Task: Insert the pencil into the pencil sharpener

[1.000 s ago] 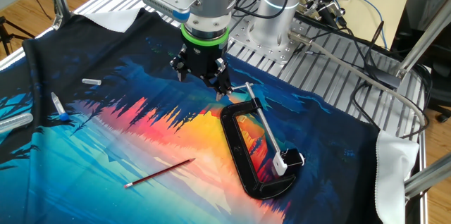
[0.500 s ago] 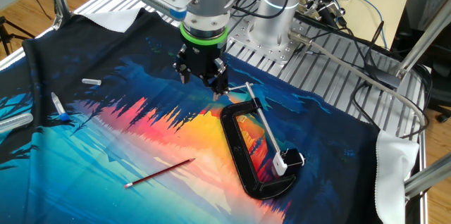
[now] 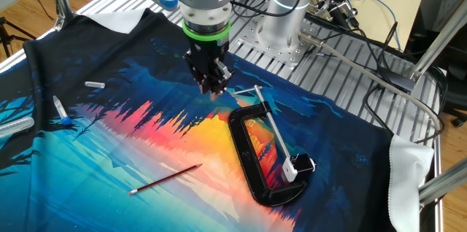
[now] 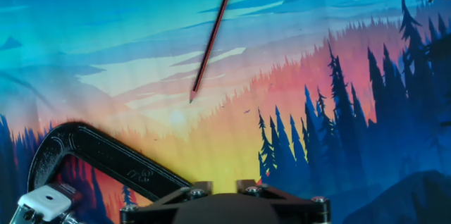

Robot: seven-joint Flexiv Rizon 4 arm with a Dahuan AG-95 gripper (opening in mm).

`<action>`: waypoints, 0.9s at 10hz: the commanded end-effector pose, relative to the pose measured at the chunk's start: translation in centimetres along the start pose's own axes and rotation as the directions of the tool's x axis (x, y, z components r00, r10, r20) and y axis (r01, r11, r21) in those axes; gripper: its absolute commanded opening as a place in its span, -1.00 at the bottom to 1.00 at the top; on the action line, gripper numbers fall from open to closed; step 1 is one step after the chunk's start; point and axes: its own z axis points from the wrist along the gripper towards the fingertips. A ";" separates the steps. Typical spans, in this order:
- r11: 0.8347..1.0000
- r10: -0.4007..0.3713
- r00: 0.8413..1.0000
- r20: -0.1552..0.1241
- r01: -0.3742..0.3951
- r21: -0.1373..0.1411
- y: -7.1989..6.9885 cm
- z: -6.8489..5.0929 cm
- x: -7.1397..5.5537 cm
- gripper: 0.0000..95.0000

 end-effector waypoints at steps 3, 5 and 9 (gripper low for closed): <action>0.999 0.052 0.999 -0.001 -0.052 0.010 0.1 0.3 -0.1 -1.00; 0.993 0.121 0.993 0.000 -0.121 0.014 0.3 1.0 -0.3 -1.00; 0.970 0.243 0.970 -0.014 -0.243 0.023 0.7 2.6 -1.6 -1.00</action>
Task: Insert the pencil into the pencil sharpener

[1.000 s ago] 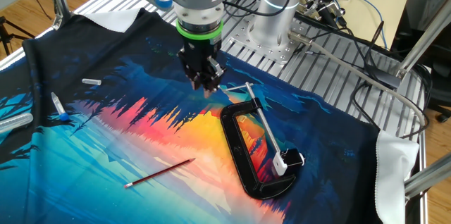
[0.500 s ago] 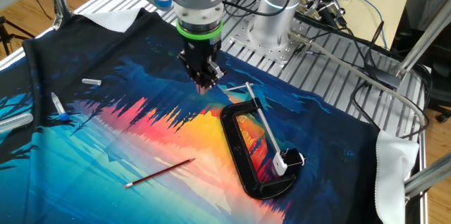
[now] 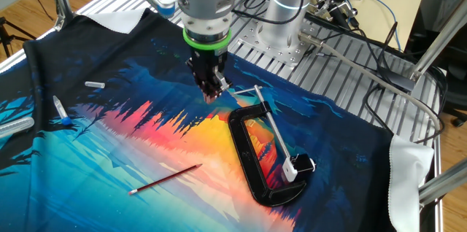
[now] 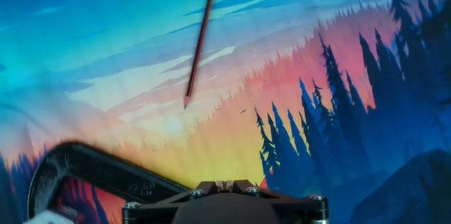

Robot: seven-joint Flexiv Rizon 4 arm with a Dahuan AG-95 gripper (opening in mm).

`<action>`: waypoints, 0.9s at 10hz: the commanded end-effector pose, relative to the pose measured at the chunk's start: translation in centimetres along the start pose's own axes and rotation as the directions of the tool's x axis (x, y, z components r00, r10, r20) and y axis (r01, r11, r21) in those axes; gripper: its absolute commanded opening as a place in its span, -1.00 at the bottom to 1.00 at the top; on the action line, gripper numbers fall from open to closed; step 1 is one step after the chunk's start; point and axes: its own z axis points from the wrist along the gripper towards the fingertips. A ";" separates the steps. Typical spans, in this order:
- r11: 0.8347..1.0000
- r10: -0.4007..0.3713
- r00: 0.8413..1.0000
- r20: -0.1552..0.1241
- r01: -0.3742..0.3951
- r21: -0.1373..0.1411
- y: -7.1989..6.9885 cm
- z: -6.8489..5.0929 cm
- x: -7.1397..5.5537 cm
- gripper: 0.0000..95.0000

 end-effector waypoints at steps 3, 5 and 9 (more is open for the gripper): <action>0.994 0.104 0.994 -0.025 -0.104 0.012 0.9 1.8 -1.9 -1.00; 0.993 0.121 0.992 -0.027 -0.121 0.014 1.3 2.5 -2.8 -1.00; 0.991 0.131 0.991 -0.026 -0.130 0.015 1.7 3.8 -4.4 -1.00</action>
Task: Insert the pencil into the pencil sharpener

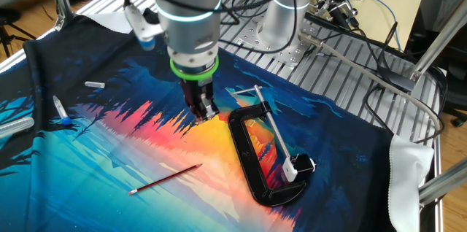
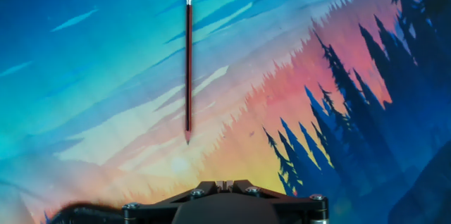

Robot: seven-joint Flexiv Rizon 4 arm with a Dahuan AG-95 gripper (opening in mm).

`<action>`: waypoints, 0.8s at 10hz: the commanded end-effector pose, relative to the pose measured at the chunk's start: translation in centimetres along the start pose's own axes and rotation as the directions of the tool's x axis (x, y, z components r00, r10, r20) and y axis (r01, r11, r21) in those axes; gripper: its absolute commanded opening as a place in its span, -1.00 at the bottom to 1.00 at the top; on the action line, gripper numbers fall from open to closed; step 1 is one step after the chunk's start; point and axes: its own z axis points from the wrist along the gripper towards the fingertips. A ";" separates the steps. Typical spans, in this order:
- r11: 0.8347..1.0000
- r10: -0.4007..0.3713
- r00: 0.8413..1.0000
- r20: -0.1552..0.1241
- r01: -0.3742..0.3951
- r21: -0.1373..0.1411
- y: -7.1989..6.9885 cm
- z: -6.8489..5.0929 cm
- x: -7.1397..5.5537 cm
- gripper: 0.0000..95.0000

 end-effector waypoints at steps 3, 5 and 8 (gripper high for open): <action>1.000 0.014 1.000 -0.003 -0.014 0.000 0.6 0.7 -1.4 -1.00; 1.000 0.026 1.000 -0.003 -0.026 0.000 1.1 1.2 -2.2 -1.00; 0.999 0.037 0.999 0.001 -0.037 0.000 1.8 1.5 -3.2 -1.00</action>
